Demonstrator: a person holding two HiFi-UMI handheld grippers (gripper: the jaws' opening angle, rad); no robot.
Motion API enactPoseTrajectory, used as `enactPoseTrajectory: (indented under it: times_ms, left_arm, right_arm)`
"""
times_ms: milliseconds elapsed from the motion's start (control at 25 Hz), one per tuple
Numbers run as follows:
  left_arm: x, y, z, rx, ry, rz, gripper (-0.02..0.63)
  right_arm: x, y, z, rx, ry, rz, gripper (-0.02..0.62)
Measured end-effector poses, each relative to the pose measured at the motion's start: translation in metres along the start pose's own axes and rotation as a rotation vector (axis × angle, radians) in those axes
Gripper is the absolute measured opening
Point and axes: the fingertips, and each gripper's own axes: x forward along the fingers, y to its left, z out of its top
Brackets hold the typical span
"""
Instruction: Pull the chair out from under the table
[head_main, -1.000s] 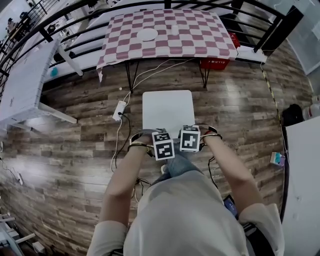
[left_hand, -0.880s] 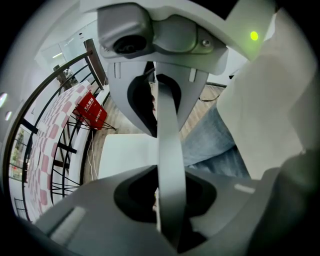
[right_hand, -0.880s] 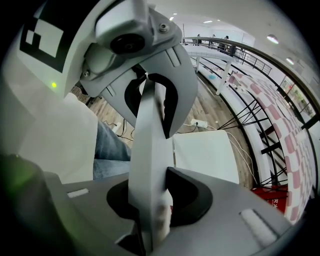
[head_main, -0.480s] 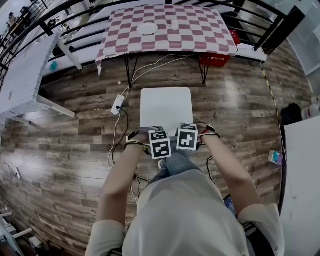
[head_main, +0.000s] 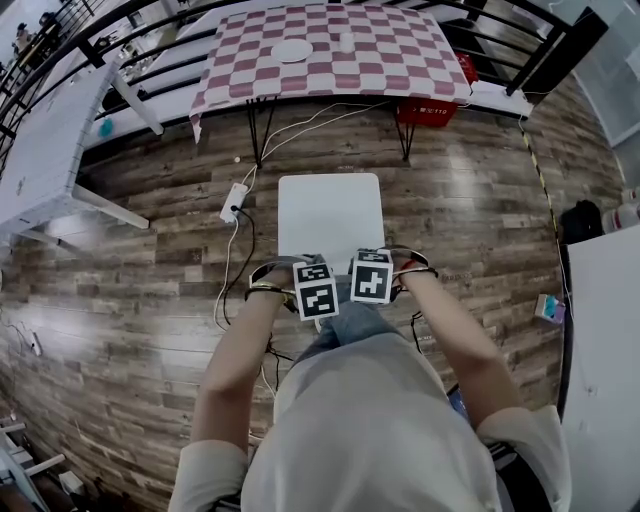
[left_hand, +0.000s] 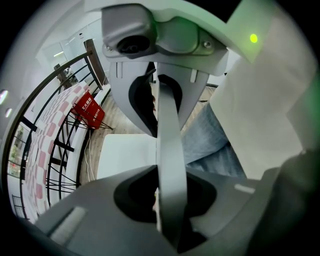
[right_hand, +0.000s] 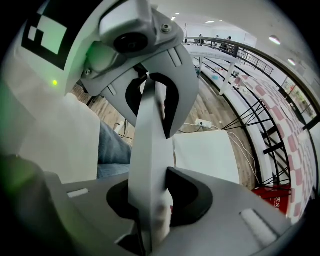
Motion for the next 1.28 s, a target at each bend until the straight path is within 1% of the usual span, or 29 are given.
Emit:
enactPoseTrajectory:
  times_ms: [520,1280]
  left_arm:
    - [0.001,-0.027,0.001,-0.006,-0.009,-0.002,0.080]
    - [0.001,-0.026,0.000,-0.049,-0.028,-0.018,0.085]
  right_arm:
    - [0.005,0.027,-0.001,-0.004,-0.003,0.004,0.087]
    - [0.005,0.028,0.000,-0.006,-0.011,0.014,0.095]
